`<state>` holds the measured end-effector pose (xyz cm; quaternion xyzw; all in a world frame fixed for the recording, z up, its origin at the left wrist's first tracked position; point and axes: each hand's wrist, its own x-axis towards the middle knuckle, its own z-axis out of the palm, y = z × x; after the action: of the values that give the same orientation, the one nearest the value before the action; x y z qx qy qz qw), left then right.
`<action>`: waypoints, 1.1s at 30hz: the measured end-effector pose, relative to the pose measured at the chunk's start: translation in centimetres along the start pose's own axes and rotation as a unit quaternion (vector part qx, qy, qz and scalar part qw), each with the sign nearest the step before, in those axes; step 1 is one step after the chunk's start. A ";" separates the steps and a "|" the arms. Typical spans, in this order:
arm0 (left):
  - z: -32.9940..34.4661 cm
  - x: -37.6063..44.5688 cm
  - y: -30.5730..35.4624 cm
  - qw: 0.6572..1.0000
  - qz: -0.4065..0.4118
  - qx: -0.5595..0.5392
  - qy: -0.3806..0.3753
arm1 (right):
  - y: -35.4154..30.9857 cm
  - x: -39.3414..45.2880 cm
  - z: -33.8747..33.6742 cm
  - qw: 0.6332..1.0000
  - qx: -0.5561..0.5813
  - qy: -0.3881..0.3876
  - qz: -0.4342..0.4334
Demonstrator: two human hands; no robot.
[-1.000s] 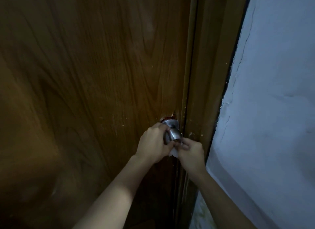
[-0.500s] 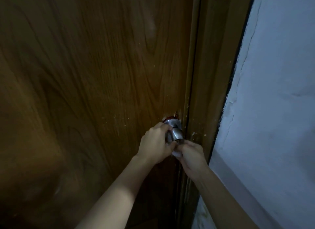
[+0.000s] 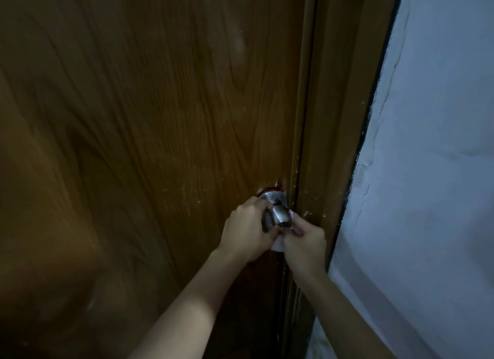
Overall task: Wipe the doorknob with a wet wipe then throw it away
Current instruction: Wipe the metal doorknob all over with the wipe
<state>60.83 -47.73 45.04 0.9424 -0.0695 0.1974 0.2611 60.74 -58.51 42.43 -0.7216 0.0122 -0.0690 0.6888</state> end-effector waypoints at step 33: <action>3.3 -6.0 -1.2 0.980 -0.001 -0.175 0.096 | 1.2 -2.1 -1.5 0.969 0.144 -0.132 0.153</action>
<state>56.79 -48.23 39.40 0.8586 -0.0764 0.2717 0.4279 58.53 -59.81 41.13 -0.6070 0.0213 0.1314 0.7835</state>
